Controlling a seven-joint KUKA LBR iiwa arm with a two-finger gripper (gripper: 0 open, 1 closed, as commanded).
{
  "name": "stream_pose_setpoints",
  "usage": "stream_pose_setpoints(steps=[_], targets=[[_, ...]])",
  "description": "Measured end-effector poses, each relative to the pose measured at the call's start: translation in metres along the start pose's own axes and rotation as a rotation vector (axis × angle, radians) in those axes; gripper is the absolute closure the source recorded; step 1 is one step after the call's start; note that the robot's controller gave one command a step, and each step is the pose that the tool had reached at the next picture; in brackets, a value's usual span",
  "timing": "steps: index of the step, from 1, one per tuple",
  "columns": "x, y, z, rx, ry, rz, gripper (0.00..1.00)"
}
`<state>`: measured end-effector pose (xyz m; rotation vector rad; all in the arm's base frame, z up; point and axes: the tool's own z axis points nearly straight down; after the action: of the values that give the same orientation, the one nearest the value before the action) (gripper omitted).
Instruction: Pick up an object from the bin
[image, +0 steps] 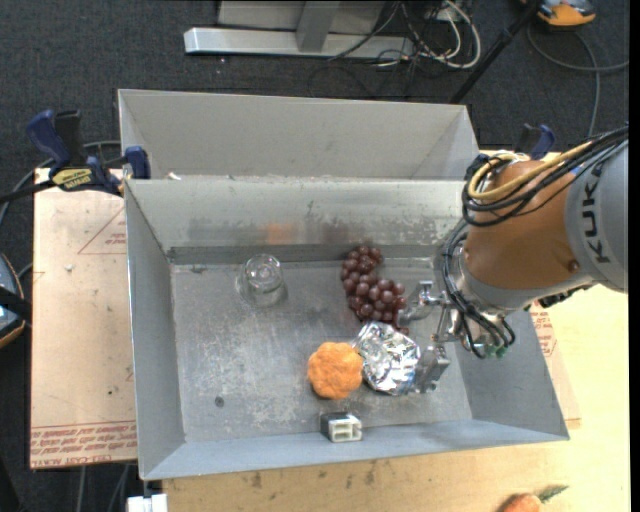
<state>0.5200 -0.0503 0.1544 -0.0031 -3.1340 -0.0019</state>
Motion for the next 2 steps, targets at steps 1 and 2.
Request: stream_pose_setpoints(steps=[1, 2], targets=[[-0.002, 0.0, -0.004, 0.001, -0.008, -0.002, 0.0], [-0.005, 0.007, 0.047, 0.0, -0.012, 0.085, 0.0]])
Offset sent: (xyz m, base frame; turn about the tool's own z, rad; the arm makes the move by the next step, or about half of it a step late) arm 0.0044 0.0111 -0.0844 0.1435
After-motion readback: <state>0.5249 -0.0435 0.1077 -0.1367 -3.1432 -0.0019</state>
